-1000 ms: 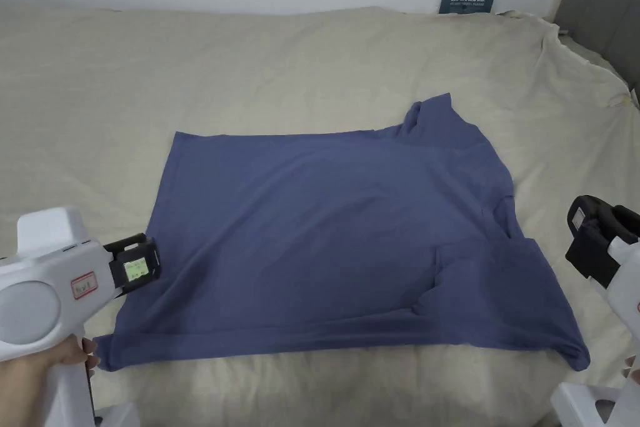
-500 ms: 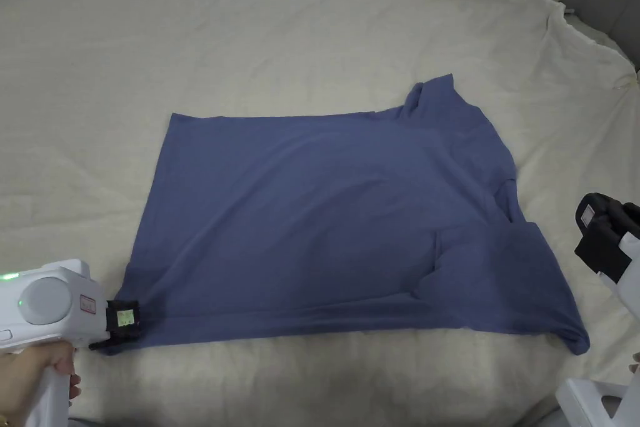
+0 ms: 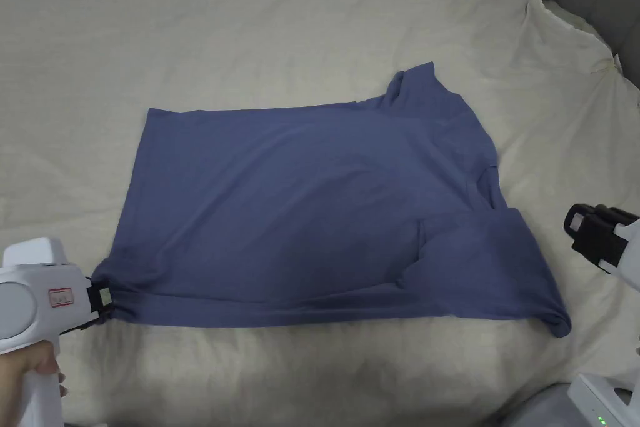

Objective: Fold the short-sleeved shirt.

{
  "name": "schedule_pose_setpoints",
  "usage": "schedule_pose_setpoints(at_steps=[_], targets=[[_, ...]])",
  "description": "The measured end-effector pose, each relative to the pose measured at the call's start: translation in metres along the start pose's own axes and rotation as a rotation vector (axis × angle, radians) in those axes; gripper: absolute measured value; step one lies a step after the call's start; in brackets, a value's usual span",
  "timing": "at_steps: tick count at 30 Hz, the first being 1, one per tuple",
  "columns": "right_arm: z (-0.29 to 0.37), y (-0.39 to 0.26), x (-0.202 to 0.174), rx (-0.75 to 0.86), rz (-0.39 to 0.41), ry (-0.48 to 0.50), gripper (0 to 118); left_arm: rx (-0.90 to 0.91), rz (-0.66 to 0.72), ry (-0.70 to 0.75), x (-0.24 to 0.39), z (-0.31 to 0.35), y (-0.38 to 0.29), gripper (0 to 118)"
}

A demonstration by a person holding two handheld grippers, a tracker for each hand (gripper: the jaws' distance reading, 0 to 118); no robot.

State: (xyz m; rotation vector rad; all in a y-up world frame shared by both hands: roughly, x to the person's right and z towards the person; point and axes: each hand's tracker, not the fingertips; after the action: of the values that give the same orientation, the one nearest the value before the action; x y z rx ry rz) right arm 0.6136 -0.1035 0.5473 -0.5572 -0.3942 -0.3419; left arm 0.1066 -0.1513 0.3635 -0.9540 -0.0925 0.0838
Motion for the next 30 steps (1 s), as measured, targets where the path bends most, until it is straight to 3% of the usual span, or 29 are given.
schedule_pose_setpoints(at_steps=[2,5,6,12,13,15,17,18,19,21,24,27,30], targets=[[-0.018,0.002,0.011,-0.148,-0.026,0.001,5,0.006,-0.004,-0.003,0.001,0.007,0.002,0],[-0.046,-0.003,0.026,-0.325,-0.033,-0.017,97,0.025,-0.007,-0.016,0.001,0.011,0.003,0],[-0.056,-0.008,0.03,-0.367,-0.028,-0.052,113,0.028,-0.006,-0.015,0.001,0.011,0.004,0],[-0.086,-0.036,0.044,-0.536,0.055,-0.162,106,0.017,-0.007,0.004,0.002,0.003,0.001,0],[-0.088,-0.04,0.045,-0.544,0.053,-0.172,97,0.014,-0.003,0.006,0.002,0.0,0.0,0],[-0.09,-0.046,0.045,-0.544,0.044,-0.152,64,0.009,0.002,0.012,0.002,-0.003,0.0,0],[-0.094,-0.052,0.046,-0.567,0.016,-0.119,42,0.004,0.003,0.016,0.002,-0.005,-0.001,0],[-0.096,-0.055,0.045,-0.581,0.004,-0.102,22,0.001,0.003,0.019,0.001,-0.006,-0.001,0],[-0.096,-0.056,0.045,-0.579,0.0,-0.103,9,0.0,0.005,0.02,0.001,-0.006,-0.001,0],[-0.091,-0.053,0.045,-0.555,0.0,-0.114,8,-0.002,0.013,0.019,0.001,-0.006,0.0,0],[-0.082,-0.037,0.047,-0.574,-0.021,-0.035,7,-0.011,0.036,0.004,-0.003,-0.005,0.006,0],[-0.07,-0.005,0.044,-0.556,0.036,0.004,7,-0.013,0.112,-0.065,-0.009,-0.001,0.025,0],[-0.069,0.032,0.044,-0.53,0.004,0.059,7,0.01,0.203,-0.124,-0.018,0.001,0.053,0]])
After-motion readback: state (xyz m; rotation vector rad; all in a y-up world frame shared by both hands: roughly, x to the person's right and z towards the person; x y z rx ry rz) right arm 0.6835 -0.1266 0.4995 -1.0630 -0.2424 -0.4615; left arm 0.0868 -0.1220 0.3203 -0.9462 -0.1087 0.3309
